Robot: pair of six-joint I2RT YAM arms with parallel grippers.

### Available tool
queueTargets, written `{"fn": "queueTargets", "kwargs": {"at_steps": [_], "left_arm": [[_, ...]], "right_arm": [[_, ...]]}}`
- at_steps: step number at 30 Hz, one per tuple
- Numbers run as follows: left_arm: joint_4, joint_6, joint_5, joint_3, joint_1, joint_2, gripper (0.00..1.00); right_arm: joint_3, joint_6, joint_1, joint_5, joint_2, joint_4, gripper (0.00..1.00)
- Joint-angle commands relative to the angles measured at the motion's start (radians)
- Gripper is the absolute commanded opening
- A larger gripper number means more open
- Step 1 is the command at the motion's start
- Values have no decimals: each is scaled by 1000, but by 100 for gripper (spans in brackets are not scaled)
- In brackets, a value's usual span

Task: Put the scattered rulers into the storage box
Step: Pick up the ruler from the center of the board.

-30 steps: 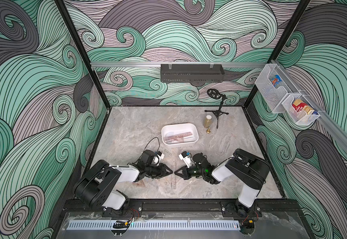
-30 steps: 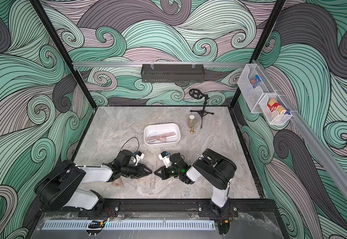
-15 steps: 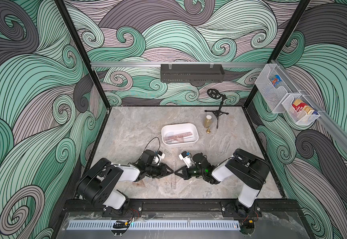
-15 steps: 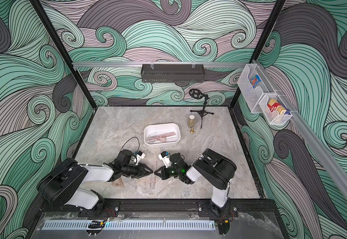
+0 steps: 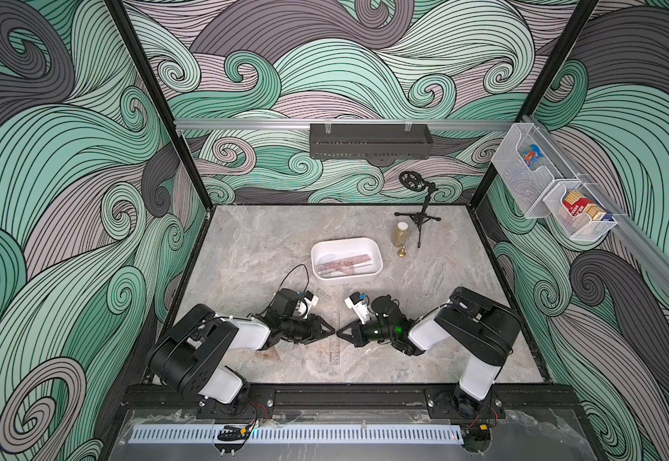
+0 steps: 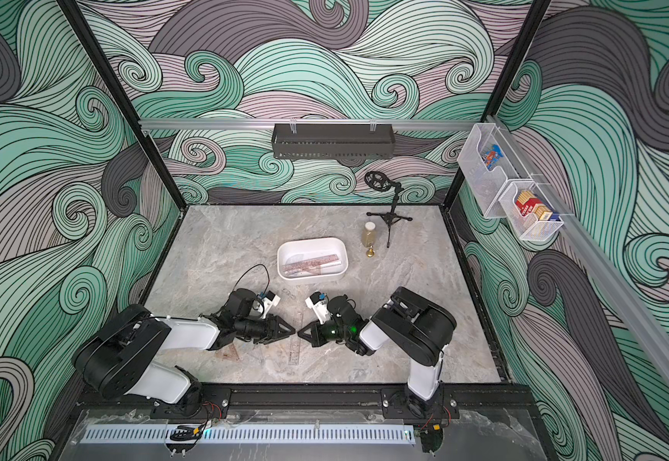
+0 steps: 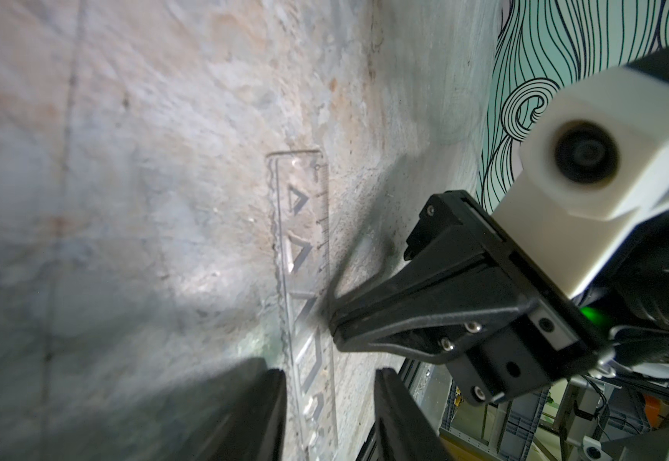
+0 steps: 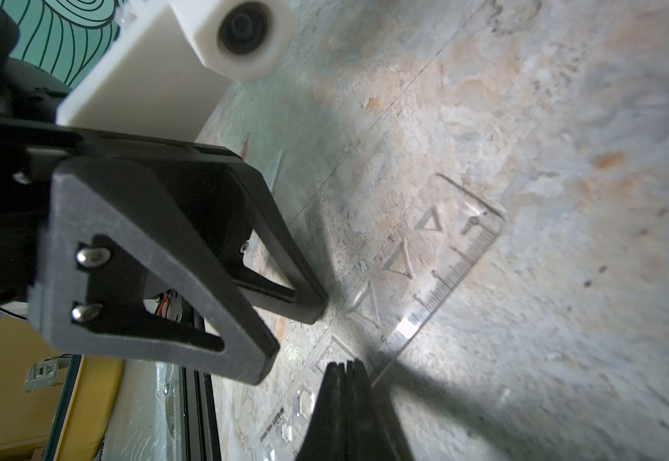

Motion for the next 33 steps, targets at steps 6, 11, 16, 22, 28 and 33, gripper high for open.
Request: {"fn": "queueTargets", "kwargs": {"at_steps": [6, 11, 16, 22, 28, 33], "left_arm": [[-61, 0, -50, 0, -15, 36, 42], [-46, -4, -48, -1, -20, 53, 42], [-46, -5, -48, -3, -19, 41, 42], [-190, 41, -127, 39, 6, -95, 42], [-227, 48, -132, 54, 24, -121, 42], [-208, 45, -108, 58, 26, -78, 42]], "right_arm": [[-46, -20, 3, 55, 12, -157, 0], [-33, -14, 3, 44, 30, -141, 0], [-21, -4, 2, 19, 29, -116, 0], [8, -19, 0, 16, -83, -144, 0], [72, -26, 2, -13, -73, -146, 0], [88, -39, 2, -24, -14, -155, 0]]}}
